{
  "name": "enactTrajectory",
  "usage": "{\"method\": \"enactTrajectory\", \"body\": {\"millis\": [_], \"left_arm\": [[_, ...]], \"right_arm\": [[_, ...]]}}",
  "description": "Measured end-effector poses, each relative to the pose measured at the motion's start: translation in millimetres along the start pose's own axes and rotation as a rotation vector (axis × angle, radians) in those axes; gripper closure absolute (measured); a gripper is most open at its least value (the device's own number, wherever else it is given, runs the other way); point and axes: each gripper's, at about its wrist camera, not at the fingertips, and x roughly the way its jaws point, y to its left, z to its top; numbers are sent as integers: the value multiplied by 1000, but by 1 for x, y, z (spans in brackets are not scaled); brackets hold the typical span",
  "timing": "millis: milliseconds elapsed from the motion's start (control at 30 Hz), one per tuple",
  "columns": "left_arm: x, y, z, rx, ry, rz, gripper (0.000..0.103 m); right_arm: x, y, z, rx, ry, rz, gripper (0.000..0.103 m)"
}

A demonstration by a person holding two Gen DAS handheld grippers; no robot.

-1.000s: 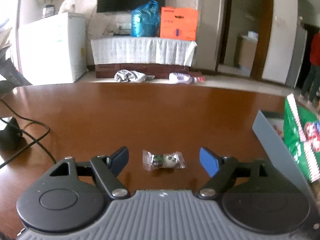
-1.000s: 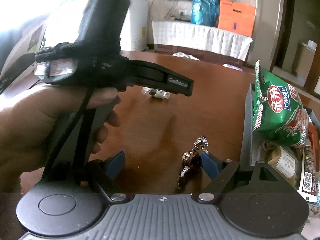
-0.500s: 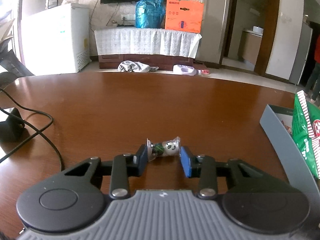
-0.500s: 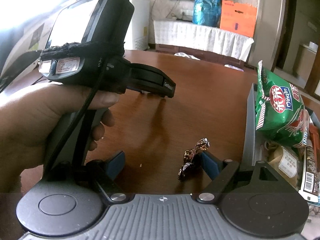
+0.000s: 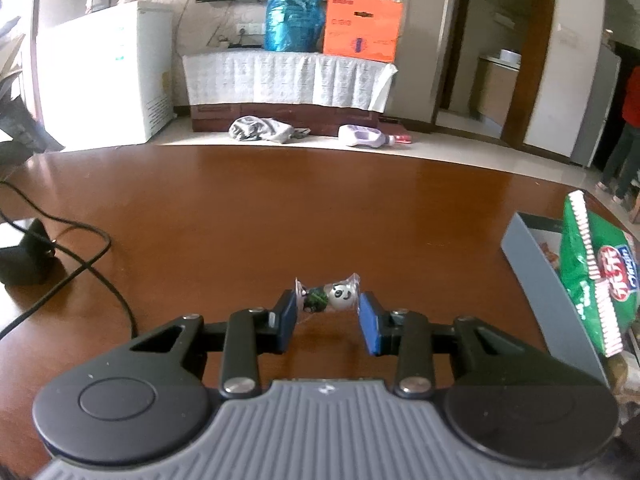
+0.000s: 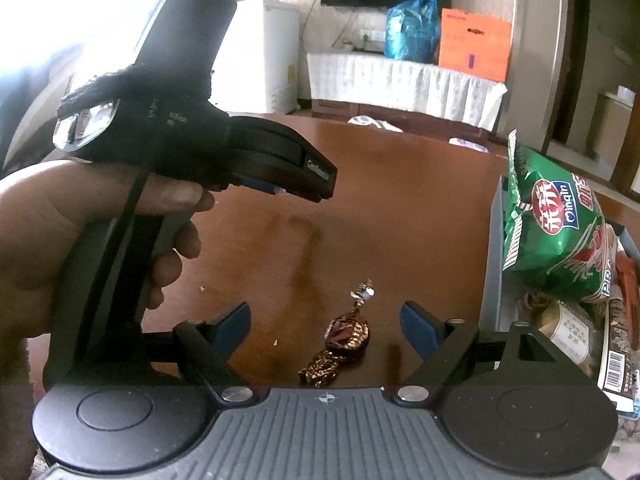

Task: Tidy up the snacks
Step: 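Grasp the panda candy with the left tool while the right tool grasps the brown chocolate, then carry the panda candy and chocolate over the white box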

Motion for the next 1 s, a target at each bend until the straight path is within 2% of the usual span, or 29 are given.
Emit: {"method": "enactTrajectory", "body": {"millis": [100,233,433,500,533,733,800,1000], "left_arm": [[-1,-4,-1,15,-1,2,70],[-2,-3,-2,9,1,2,70],[0,0,0,3,8,-2,70],[-1,0,2,10,7,-4,70],[-1,0,1,14,6,-5,70],[-11,1,5,25,-1,-11,70],[-17,1,7,35,-9,-9,70],[-43,-3,10,64,-33,-3,70]], "right_arm": [[0,-3,0,10,2,1,31],[-3,-5,-1,3,1,0,34],[-9,-3,-5,-28,0,-20,45],[-10,-1,-7,-45,7,-15,59],[-9,0,-8,-44,20,-10,61],[-11,5,-14,-66,-11,-16,65],[-12,7,-16,-66,-13,-4,72],[-18,5,-19,-38,-19,47,77]]}}
